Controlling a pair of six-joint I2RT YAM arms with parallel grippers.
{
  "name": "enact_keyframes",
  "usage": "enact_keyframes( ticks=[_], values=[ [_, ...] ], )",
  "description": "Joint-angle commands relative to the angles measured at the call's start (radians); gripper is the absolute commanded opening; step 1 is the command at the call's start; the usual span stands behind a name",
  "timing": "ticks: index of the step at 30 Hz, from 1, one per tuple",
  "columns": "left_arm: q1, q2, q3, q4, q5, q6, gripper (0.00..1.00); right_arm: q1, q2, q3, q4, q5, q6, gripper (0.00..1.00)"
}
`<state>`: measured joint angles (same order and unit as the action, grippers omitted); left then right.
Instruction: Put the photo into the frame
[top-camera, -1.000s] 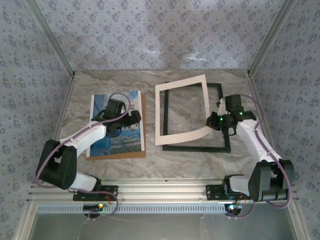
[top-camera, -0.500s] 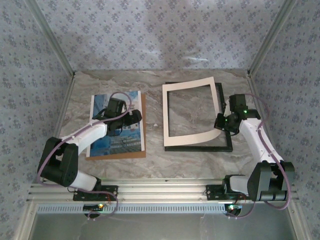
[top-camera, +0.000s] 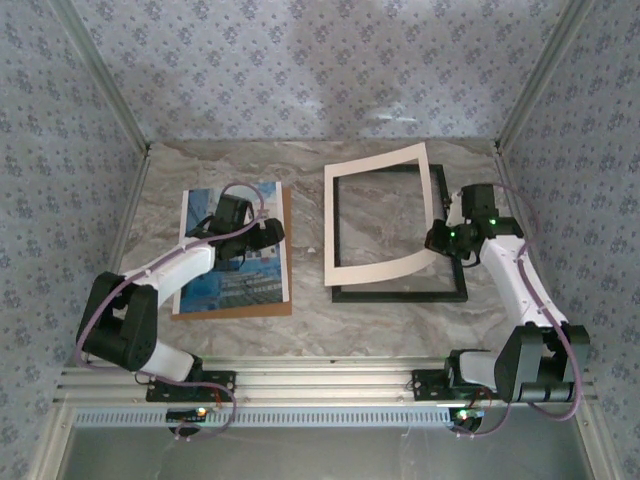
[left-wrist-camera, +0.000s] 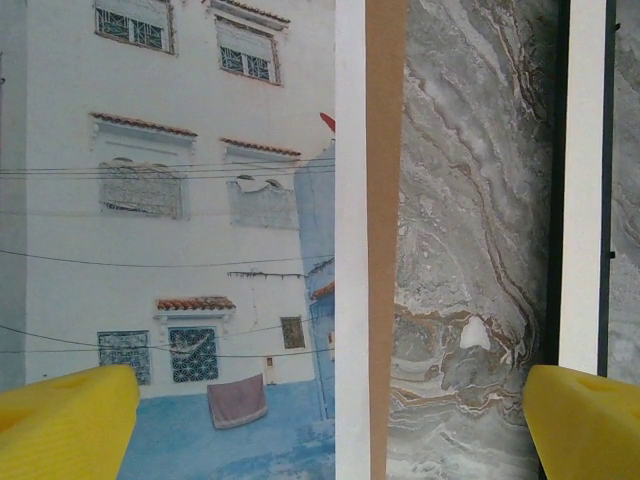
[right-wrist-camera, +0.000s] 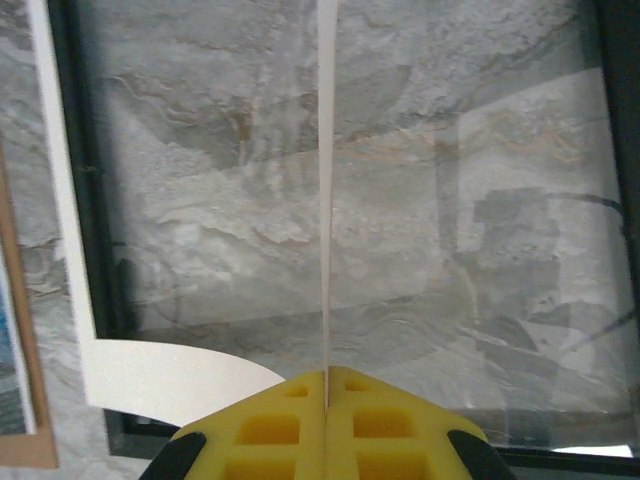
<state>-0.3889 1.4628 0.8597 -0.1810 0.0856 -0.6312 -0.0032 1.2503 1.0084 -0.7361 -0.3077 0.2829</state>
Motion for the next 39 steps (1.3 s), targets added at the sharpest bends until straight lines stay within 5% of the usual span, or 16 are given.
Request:
enact_keyframes(
  ticks=[1,17,28,39],
  values=[
    [-0.004,0.006,0.024,-0.001,0.01,0.019,0.99,-0.018,-0.022,0.076,-0.014,-0.076,0.022,0.0],
    [-0.004,0.032,0.029,0.011,0.031,0.009,0.98,-0.064,0.049,0.205,-0.224,-0.001,-0.111,0.0],
    [-0.004,0.069,0.061,0.011,0.073,0.004,0.99,0.06,0.152,0.31,-0.327,0.359,-0.186,0.0],
    [-0.004,0.073,0.056,0.015,0.085,-0.011,0.98,0.076,0.164,0.308,-0.289,0.351,-0.185,0.0]
  ],
)
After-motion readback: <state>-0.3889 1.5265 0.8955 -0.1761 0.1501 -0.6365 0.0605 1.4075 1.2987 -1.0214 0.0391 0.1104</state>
